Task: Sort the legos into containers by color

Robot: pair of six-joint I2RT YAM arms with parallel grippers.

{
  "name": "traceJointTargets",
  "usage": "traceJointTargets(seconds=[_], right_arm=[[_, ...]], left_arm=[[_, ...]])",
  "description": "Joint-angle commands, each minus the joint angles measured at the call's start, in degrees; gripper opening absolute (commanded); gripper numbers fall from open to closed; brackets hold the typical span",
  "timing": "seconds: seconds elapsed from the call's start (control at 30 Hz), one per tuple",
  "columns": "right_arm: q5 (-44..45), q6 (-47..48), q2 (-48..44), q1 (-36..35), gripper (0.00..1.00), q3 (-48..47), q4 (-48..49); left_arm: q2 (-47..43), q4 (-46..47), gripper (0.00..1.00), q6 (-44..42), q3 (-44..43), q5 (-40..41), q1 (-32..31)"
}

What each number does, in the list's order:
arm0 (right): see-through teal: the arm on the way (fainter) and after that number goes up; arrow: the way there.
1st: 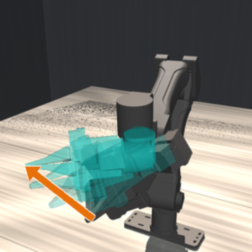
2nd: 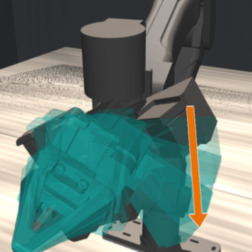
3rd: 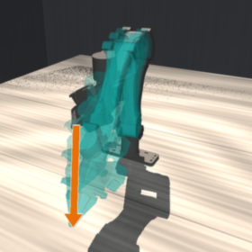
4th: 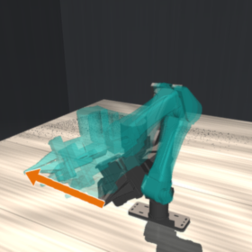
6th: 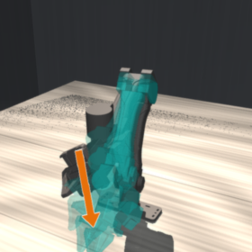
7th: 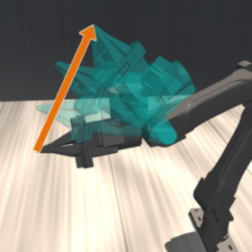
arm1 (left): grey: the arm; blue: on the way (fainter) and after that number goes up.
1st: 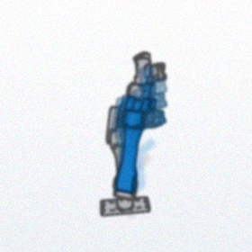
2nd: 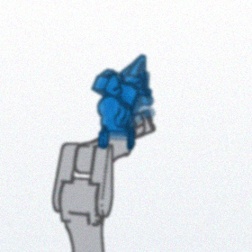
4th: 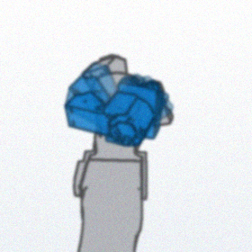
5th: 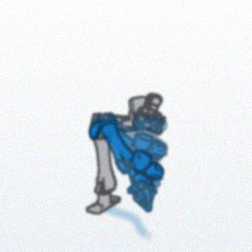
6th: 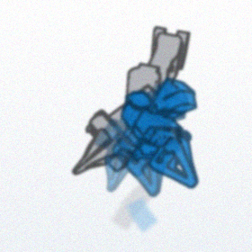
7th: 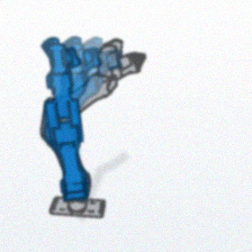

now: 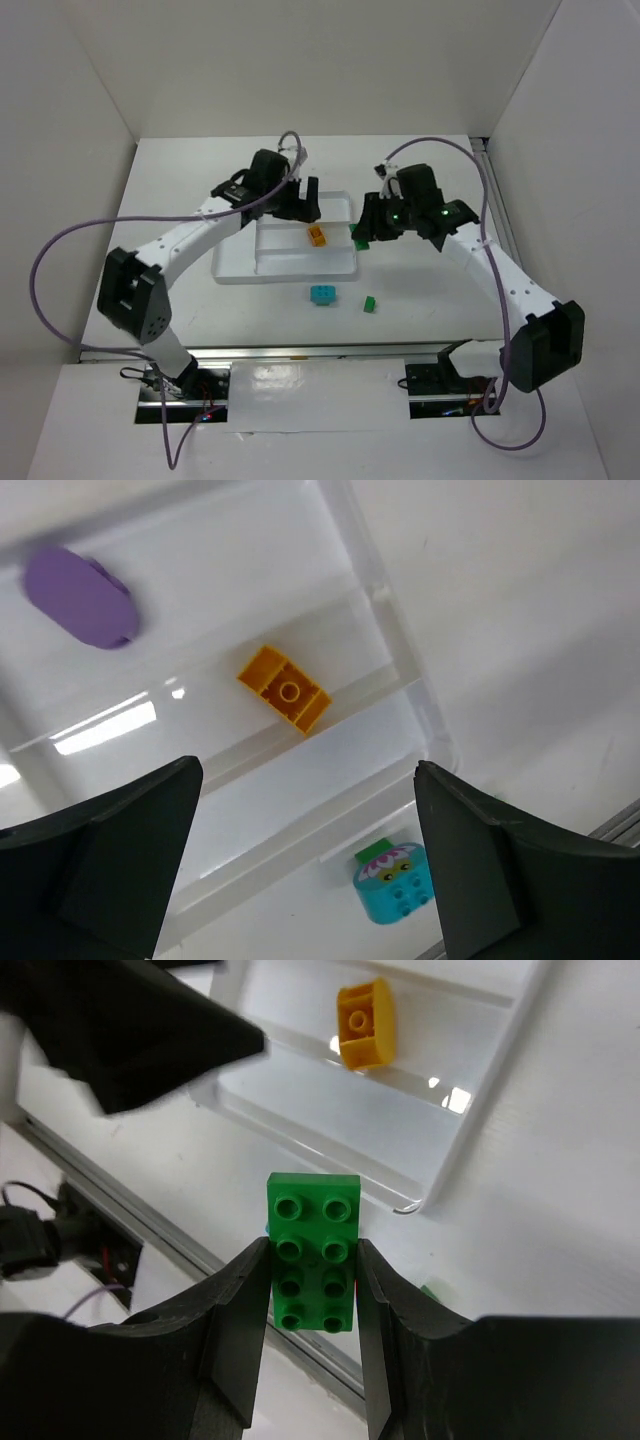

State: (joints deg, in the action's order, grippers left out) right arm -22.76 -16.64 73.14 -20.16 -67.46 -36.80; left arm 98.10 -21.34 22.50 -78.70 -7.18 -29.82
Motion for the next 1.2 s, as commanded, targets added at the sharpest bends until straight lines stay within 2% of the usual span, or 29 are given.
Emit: traceJointTargets(seconds=[0.0,0.07,0.1,0.2,0.33,0.47,0.73,1.03,1.07,1.1,1.17], right_arm=[[8.15,-0.67,2.26,-7.49,0.21,2.33,5.41],[10.1,-1.89,4.27,-10.32,0.21,4.34,8.56],[11.41,-1.9,5.07,-12.77,0.21,4.36,9.63],[14.4,-1.9,8.59,-16.65,0.21,4.97,12.88],[17.92,-1.9,14.56,-22.8,0.21,0.94,14.91],[19.16,-0.41,21.24,-25.36,0.24,-3.19,16.14],[18.72,0.82,30.2,-26.94,0.25,-9.6,17.55],[22.76,2.49,38.91,-28.62,0.25,-18.84,15.61],[22.76,2.49,39.44,-29.14,0.27,-18.85,15.01],[22.76,2.49,40.23,-29.14,0.37,-19.63,15.0],[22.76,3.02,40.76,-29.67,0.52,-20.34,14.47]], left_arm=[[-10.2,-4.93,1.0,-1.32,-6.03,9.71,0.29],[-12.84,-6.77,1.0,1.03,-6.56,13.31,2.57],[-14.94,-9.3,1.0,2.97,-7.08,18.03,3.27],[-17.68,-11.0,1.0,6.4,-7.61,21.49,6.44],[-22.68,-11.53,1.0,9.57,-4.63,21.51,9.6],[-24.45,-10.39,1.0,9.58,-2.96,21.51,10.22],[-24.45,-10.39,1.0,8.96,-2.43,19.14,10.75],[-24.45,-10.39,1.0,8.44,-1.9,18.61,10.75],[-24.45,-10.39,1.0,8.44,-1.38,18.61,10.75],[-24.45,-10.39,1.0,7.91,-1.37,18.61,10.75],[-24.45,-10.39,1.0,7.91,-1.37,18.61,10.75]])
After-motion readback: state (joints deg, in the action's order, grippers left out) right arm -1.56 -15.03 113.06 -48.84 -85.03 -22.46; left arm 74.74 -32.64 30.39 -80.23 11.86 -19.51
